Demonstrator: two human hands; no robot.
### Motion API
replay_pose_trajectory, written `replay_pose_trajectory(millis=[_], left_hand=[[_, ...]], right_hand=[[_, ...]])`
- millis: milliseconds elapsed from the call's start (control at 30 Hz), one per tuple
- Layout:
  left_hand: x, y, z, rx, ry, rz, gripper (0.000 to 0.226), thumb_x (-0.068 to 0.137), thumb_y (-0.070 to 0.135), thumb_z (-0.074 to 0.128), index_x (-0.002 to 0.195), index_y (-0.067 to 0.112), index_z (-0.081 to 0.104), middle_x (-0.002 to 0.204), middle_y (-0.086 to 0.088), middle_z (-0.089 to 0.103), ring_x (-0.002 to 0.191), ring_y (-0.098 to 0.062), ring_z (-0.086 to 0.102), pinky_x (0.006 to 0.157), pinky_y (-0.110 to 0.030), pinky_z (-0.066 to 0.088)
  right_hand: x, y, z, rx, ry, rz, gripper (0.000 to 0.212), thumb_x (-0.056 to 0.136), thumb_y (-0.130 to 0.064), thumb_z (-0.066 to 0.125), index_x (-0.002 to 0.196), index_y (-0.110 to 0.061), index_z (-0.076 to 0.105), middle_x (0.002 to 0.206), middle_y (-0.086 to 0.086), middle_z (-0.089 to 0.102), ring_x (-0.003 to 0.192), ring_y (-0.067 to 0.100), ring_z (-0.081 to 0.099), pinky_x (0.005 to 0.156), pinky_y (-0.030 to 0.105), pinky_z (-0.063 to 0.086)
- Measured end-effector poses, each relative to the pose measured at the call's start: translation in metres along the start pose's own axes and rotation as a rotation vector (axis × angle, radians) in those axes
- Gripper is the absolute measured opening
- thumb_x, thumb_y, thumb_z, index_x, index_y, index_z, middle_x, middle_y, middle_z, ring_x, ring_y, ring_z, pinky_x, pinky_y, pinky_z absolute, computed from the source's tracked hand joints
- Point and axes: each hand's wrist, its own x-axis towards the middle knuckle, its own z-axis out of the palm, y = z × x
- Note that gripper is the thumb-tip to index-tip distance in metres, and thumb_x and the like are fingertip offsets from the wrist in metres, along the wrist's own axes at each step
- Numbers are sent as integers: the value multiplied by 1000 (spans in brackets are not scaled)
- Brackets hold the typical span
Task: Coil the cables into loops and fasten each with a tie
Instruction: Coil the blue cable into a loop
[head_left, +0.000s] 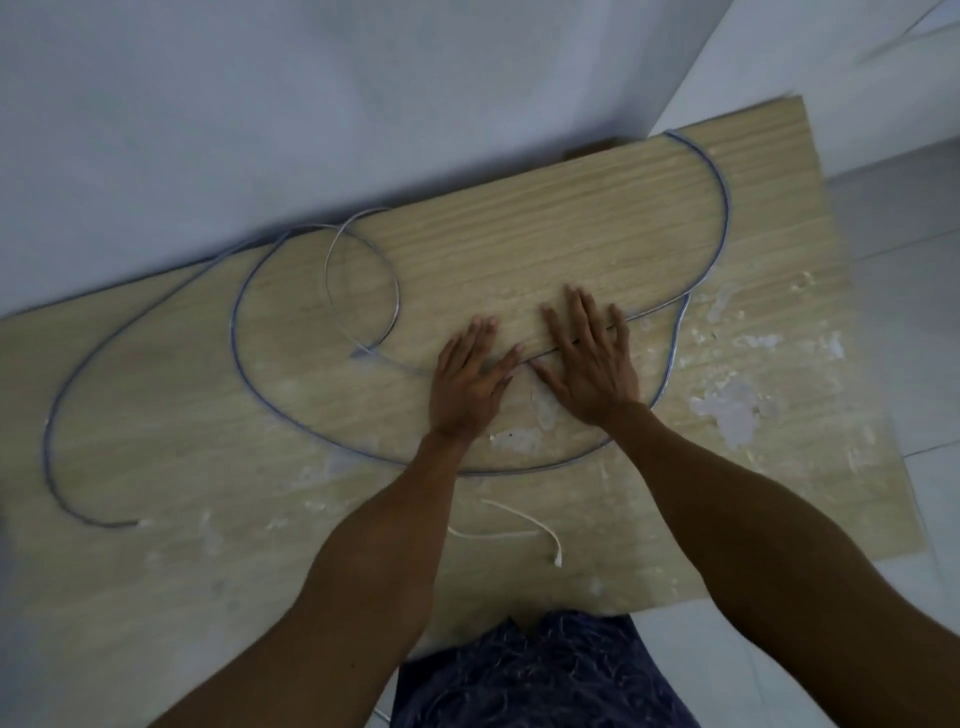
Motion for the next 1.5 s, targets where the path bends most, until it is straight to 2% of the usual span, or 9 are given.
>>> replay_pose_trajectory(millis=[200,333,467,600,700,933,1100,1267,1500], left_hand=[[19,10,-18,-239,12,-174,19,96,15,68,111,10,79,129,-13,71,126,-28,64,103,-38,52],[33,10,-38,-360,-25,-358,22,97,8,61,110,-1,77,118,-18,74,115,-33,68,104,-43,53],[37,0,-66,-378,42,-462,21,99,7,59,110,-3,75,107,-18,76,100,-31,72,95,-33,54],[35,-29,-106,-352,79,-513,20,102,12,56,101,1,73,90,-17,75,81,-32,71,71,-36,55],[25,-62,-135,-271,120,-565,24,102,21,50,100,5,67,84,-15,74,75,-34,70,63,-42,56],[10,-96,-198,-245,217,-563,26,98,30,44,99,13,63,89,-8,75,84,-35,71,71,-44,55],[23,-67,-236,-527,135,-630,15,89,42,56,99,33,51,70,-9,70,70,-30,69,70,-46,56],[55,-21,-290,-788,267,-455,32,93,60,49,103,33,63,54,1,53,52,-22,50,60,-35,44],[56,12,-353,-782,435,-171,26,103,43,48,107,28,69,60,-8,48,55,-24,42,57,-32,35]], right_hand=[[-1,-2,-8,84,-27,-16,75,103,-65,28,163,-24,13,171,15,3,159,30,3,126,54,9],[0,-4,-14,191,-37,-23,59,107,-33,37,162,-18,21,170,20,5,158,35,3,127,51,10],[3,-3,-26,190,116,40,48,84,13,54,127,-8,61,144,23,54,142,39,42,119,53,29],[10,4,-61,70,208,56,36,72,12,63,100,-10,67,91,14,73,97,36,66,93,46,47],[17,6,-92,14,253,65,32,72,12,63,96,-9,67,81,13,70,83,37,65,79,44,49],[30,-18,-162,29,411,116,35,68,16,62,96,-5,66,80,16,67,81,40,64,64,42,50],[38,-68,-229,172,520,76,40,75,14,56,108,-6,68,93,17,70,82,41,67,56,40,48],[39,-112,-272,290,615,67,31,91,7,53,117,-5,65,105,13,74,84,42,68,62,38,44],[20,-133,-312,370,708,96,30,95,2,50,118,-12,65,105,3,75,92,32,69,67,35,46]])
